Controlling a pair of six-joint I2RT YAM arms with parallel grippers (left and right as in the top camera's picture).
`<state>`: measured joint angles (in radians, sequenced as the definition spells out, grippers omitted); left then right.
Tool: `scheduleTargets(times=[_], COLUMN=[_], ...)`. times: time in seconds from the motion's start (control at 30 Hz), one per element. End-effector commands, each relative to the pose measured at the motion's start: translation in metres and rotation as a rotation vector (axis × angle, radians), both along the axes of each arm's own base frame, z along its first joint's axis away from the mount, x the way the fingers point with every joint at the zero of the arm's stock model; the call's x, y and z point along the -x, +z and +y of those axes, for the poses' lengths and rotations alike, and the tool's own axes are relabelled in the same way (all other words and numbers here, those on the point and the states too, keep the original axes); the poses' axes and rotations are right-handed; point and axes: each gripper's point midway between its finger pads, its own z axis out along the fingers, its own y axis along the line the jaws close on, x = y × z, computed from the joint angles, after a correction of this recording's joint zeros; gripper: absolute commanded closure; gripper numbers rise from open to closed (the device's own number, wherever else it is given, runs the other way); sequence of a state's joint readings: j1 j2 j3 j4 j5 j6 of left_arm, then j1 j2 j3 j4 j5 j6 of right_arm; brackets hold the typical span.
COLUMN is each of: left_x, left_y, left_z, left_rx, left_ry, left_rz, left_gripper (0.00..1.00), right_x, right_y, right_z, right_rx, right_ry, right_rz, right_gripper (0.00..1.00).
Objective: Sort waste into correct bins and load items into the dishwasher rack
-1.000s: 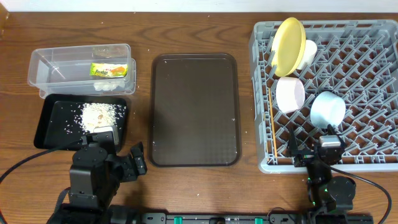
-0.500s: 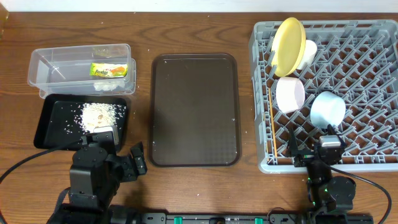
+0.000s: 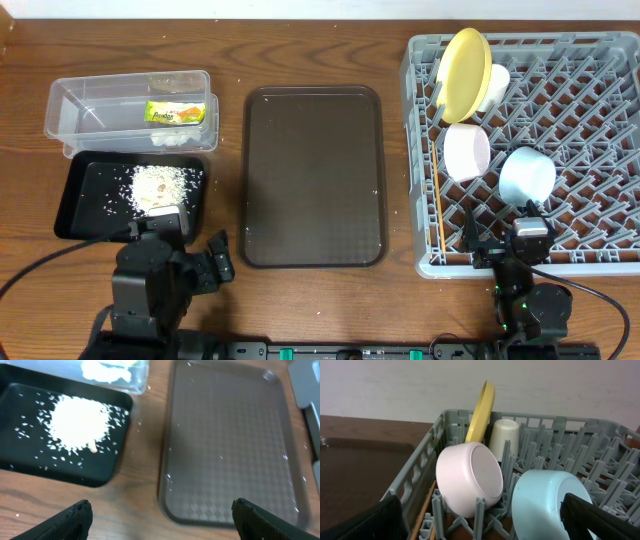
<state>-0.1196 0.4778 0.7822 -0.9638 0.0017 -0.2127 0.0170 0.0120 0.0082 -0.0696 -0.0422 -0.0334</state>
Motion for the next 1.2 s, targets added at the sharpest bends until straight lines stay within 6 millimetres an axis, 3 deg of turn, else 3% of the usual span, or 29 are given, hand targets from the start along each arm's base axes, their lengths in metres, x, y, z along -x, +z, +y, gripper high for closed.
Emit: scheduleTargets(times=[0.0, 0.23, 0.6, 0.77, 0.83, 1.17], left_x=[0.002, -0.023, -0.062, -0.064, -0.062, -0.063], left_y=[-0.016, -0.049, -0.061, -0.059, -0.069, -0.068], left_z=[0.014, 0.025, 0.029, 0.018, 0.018, 0.018], left_rx=[-0.031, -0.011, 0.017, -0.086, -0.092, -0.093], left_ry=[0.067, 0.135, 0.155, 0.036, 0.029, 0.031], left_rz=[-0.024, -0.242, -0.582, -0.603, -0.559, -0.563], left_gripper=[0.09, 0.08, 0.08, 0.08, 0.08, 0.08], right_x=[0.0, 0.0, 0.0, 0.0, 0.0, 0.0], right_y=[0.0, 0.0, 0.0, 0.0, 0.0, 0.0], right_z=[0.001, 0.001, 0.001, 0.001, 0.001, 0.001], right_rx=[-0.014, -0.014, -0.014, -0.014, -0.014, -0.014], right_ry=[0.004, 0.004, 0.004, 0.004, 0.004, 0.004], right_rz=[-0.001, -0.001, -0.001, -0.001, -0.001, -0.001], right_gripper=[0.01, 0.01, 0.01, 0.01, 0.01, 0.01])
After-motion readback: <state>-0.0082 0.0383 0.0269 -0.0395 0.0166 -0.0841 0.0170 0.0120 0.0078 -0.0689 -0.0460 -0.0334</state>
